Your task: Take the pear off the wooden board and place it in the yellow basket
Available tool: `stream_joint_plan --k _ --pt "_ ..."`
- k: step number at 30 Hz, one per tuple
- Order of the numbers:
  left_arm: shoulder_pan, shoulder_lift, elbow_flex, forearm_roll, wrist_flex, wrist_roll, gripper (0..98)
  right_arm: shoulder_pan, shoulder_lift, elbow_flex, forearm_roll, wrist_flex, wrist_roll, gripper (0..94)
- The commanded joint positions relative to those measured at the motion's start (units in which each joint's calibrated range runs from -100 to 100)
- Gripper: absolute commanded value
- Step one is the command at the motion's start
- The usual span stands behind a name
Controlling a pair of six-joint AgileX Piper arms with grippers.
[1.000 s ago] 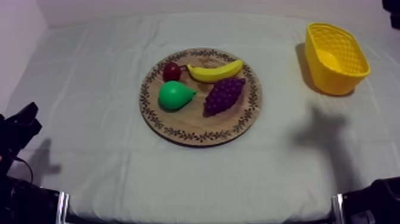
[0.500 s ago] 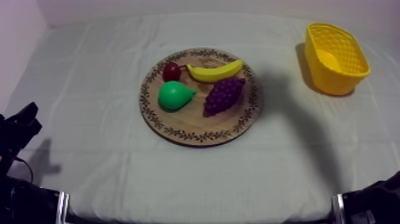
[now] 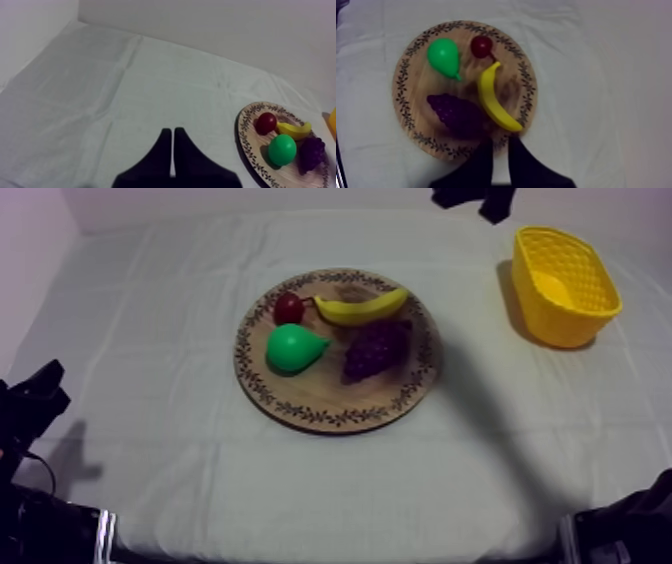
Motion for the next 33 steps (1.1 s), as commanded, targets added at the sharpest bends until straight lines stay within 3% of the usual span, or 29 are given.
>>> stream_joint_plan --k 1,7,12,19,33 --pt "-0.01 0.0 0.05 0.02 -0.01 0.02 0.1 -0.9 1.23 0.09 0.2 -0.35 0.49 19.7" --pt "-0.01 0.0 0.05 0.02 -0.01 0.02 0.1 -2.2 3.86 -0.87 0.62 0.1 0.84 59.8" --pt "-0.01 0.0 0.05 0.02 -0.01 0.02 0.1 -3.83 5.22 -2.3 1.22 -0.11 0.1 76.3" --pt "-0.01 0.0 0.05 0.02 -0.01 0.01 0.1 -6.56 9.65 -4.49 1.42 -1.69 -0.66 81.7" --pt "-0.01 0.0 0.05 0.02 -0.01 0.02 0.1 -10.91 28.81 -12.49 1.39 -6.95 -2.62 80.1"
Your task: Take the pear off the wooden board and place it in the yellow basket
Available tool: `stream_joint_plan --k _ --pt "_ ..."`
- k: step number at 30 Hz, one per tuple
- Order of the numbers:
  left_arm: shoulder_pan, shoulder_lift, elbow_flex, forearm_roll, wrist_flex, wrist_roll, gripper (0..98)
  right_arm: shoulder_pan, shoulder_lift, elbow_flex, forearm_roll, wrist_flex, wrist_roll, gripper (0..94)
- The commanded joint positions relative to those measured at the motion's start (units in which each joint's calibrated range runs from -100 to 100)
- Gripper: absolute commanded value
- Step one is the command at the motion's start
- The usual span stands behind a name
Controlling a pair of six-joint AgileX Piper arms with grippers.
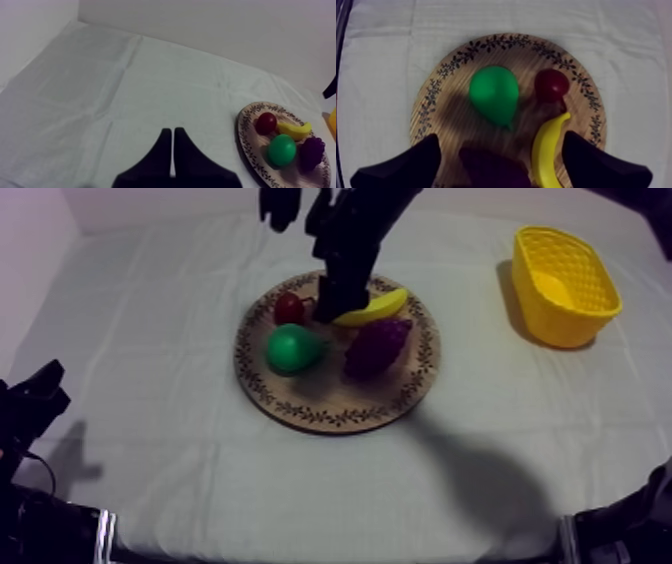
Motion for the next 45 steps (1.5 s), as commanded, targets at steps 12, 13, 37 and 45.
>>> stream_joint_plan --k 12,13,37,45 --pt "-0.01 0.0 0.05 0.02 -0.01 0.02 0.1 -1.49 14.71 -7.57 0.21 -1.19 -1.06 78.4" --pt "-0.01 0.0 0.05 0.02 -0.01 0.02 0.1 -1.62 15.46 -8.07 0.24 -1.28 -1.16 78.4" --pt "-0.01 0.0 0.05 0.02 -0.01 0.02 0.1 -2.45 26.08 -15.12 1.01 -1.02 -2.48 42.1" --pt "-0.01 0.0 0.05 0.02 -0.01 0.02 0.1 -1.8 20.16 -10.66 0.9 0.78 -2.08 25.8"
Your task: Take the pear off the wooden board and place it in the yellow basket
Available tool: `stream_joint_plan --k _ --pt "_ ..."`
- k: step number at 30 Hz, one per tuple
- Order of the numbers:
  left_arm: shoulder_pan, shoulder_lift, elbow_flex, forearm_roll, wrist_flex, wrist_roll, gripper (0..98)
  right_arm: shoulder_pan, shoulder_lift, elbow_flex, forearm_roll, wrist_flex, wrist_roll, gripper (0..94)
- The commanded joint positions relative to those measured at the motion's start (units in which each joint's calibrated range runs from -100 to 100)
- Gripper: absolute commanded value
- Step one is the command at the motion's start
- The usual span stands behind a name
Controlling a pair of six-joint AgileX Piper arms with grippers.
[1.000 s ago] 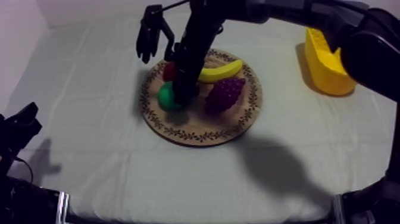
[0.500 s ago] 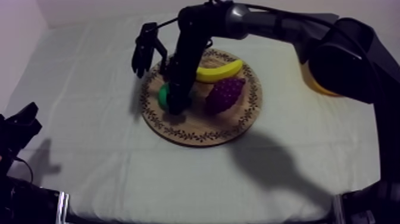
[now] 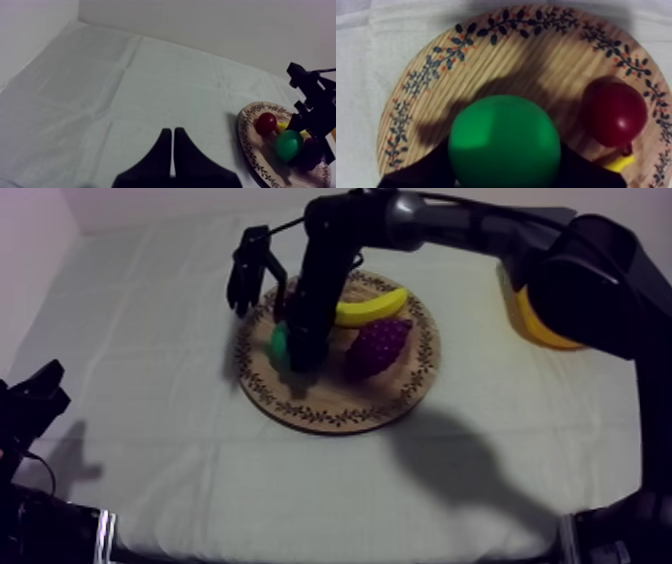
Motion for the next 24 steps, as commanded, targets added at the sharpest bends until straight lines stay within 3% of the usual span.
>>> stream_joint_plan --k 1,11,24 --pt "-0.01 0.0 0.05 0.02 -0.01 0.02 0.1 0.26 -3.4 2.3 -0.12 0.6 0.14 25.3" --pt "-0.01 0.0 0.05 0.02 -0.01 0.02 0.1 5.88 -27.4 11.62 -1.04 6.31 -0.3 23.3" --pt "-0.01 0.0 0.05 0.02 -0.01 0.02 0.1 22.6 -44.31 9.39 -1.62 10.41 -3.51 22.7"
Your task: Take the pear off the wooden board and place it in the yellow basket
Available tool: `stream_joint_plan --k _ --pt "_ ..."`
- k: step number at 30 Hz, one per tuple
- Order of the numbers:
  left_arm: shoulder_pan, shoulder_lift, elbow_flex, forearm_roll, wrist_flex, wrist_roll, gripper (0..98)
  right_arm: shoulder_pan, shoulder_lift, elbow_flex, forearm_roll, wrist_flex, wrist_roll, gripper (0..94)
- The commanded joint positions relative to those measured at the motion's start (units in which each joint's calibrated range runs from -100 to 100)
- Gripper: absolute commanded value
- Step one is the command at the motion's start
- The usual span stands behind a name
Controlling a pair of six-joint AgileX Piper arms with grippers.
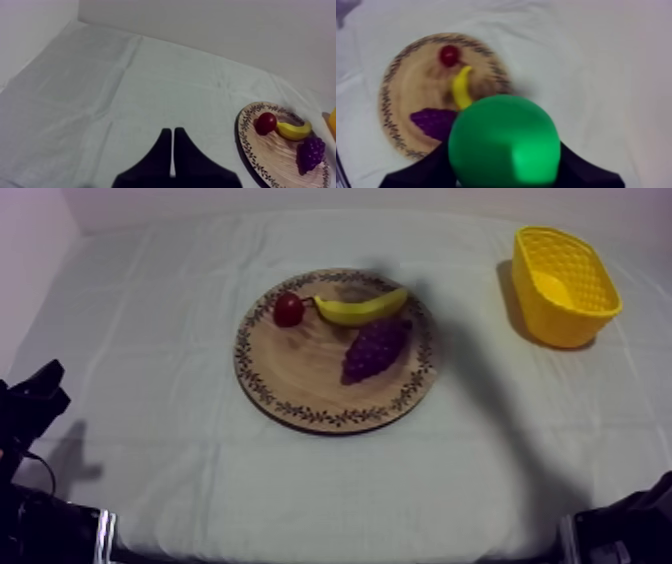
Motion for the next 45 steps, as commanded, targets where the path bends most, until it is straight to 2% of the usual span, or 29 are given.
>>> stream_joint_plan --k 1,9,12,20,29,31,35,38,42,45 --pt "-0.01 0.0 0.05 0.02 -0.01 0.02 0.1 5.92 -1.22 -0.3 -0.37 -0.2 -0.24 22.5" --pt "-0.01 0.0 0.05 0.02 -0.01 0.02 0.1 14.28 -1.38 2.38 -0.26 -3.89 -0.27 22.8" --pt "-0.01 0.0 0.05 0.02 -0.01 0.02 0.1 16.3 -0.41 6.36 0.0 -7.31 0.06 22.4" --pt "-0.01 0.0 0.05 0.02 -0.01 0.02 0.1 18.71 6.4 15.8 1.5 -18.38 0.5 21.5" --pt "-0.01 0.0 0.05 0.02 -0.01 0.02 0.1 20.24 13.05 16.68 2.17 -23.08 -0.41 20.9" --pt "-0.01 0.0 0.05 0.02 -0.01 0.02 0.1 20.6 13.63 16.7 2.31 -23.58 -0.82 24.5" --pt "-0.01 0.0 0.05 0.02 -0.01 0.02 0.1 21.08 13.54 17.8 2.58 -24.0 -1.33 44.5" --pt "-0.01 0.0 0.05 0.02 -0.01 0.02 0.1 21.28 11.52 19.96 2.57 -24.2 -1.57 55.3" --pt "-0.01 0.0 0.05 0.02 -0.01 0.02 0.1 20.99 6.32 24.13 2.9 -25.16 -2.87 61.5" --pt "-0.01 0.0 0.05 0.02 -0.01 0.02 0.1 20.04 1.64 26.96 4.29 -25.94 -5.54 64.3"
